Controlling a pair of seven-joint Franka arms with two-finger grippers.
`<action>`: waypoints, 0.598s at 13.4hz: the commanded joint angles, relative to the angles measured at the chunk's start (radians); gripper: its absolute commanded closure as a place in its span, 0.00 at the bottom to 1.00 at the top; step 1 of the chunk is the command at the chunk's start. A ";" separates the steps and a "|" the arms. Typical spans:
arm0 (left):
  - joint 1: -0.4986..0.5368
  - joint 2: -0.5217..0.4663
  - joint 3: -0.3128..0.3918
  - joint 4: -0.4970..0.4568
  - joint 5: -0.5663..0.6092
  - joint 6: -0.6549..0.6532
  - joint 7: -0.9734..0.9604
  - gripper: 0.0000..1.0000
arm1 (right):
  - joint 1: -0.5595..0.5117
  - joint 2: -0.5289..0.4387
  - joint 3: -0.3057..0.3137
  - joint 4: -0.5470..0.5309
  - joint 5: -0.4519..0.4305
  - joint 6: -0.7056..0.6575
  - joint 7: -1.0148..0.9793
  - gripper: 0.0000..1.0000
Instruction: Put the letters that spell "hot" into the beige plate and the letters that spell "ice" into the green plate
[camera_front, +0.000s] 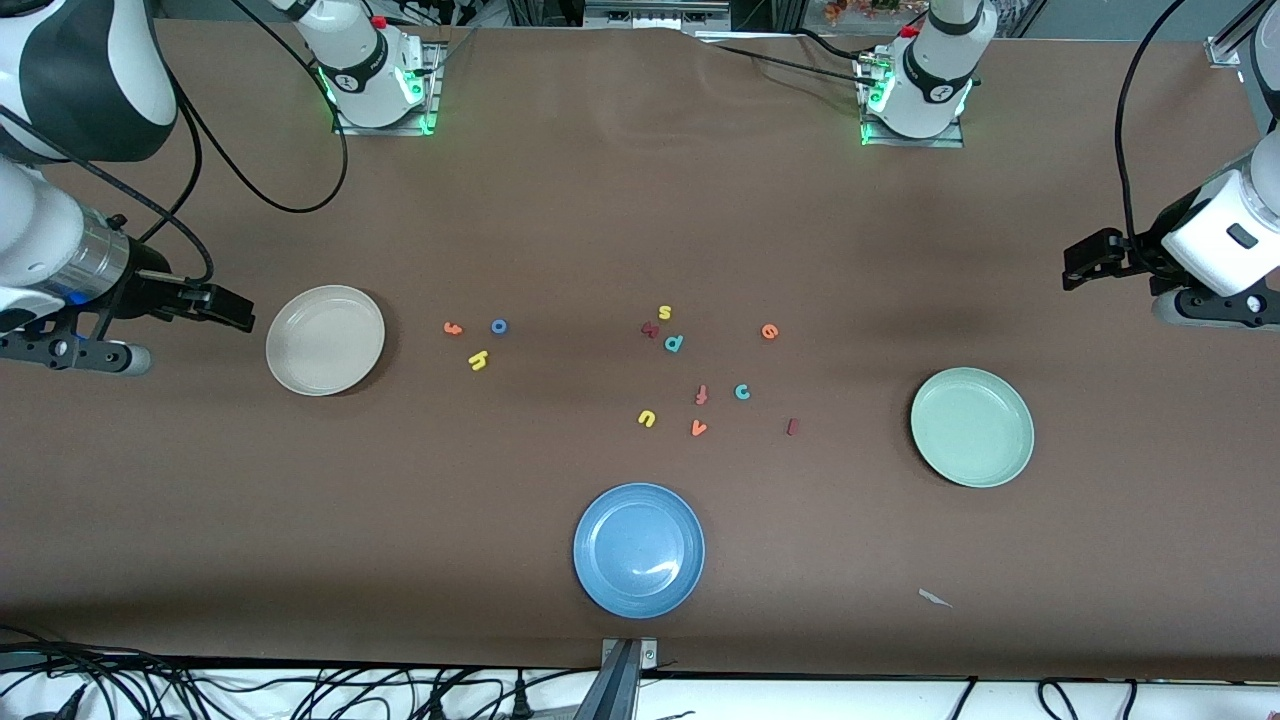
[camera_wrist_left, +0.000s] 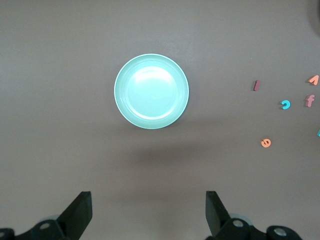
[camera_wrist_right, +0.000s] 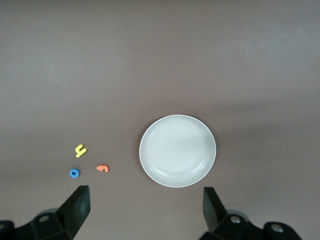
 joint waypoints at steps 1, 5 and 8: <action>-0.001 -0.007 -0.003 -0.009 0.028 0.007 0.004 0.00 | -0.004 -0.008 0.005 -0.001 -0.006 -0.005 0.009 0.00; -0.001 -0.006 -0.003 -0.009 0.028 0.007 0.004 0.00 | 0.012 -0.008 0.011 -0.009 -0.002 -0.030 0.055 0.00; -0.004 0.008 -0.018 -0.012 0.026 0.020 -0.008 0.00 | 0.073 0.012 0.014 -0.036 0.001 -0.029 0.174 0.01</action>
